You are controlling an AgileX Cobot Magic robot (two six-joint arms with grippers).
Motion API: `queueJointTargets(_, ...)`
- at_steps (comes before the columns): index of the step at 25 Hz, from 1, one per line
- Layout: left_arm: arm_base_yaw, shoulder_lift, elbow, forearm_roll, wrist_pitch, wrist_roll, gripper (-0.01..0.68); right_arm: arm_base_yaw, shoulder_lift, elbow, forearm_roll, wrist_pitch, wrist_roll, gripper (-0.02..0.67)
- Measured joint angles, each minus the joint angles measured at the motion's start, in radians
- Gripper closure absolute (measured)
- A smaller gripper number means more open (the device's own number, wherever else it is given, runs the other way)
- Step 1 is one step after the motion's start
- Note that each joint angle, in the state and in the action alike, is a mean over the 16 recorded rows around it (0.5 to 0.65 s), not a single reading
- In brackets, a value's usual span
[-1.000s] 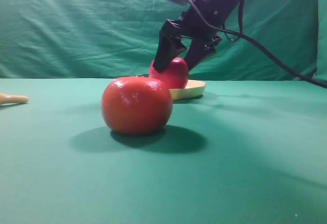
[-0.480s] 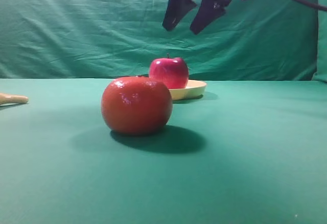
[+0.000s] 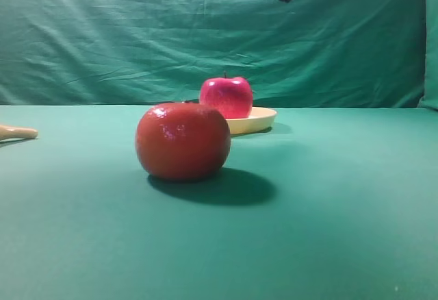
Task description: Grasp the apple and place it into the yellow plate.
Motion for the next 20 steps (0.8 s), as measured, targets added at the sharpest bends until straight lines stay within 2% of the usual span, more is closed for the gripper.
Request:
queueJointTargets(6,0.000,0.000,0.000,0.000,0.000,0.000,0.516,0.000,-0.174,0.185,-0.037,-0.070,0.078,0.649)
queueJointTargets(20,0.000,0.000,0.000,0.000,0.000,0.000,0.516,0.000,-0.675,0.798,-0.020,-0.419,0.087,0.649)
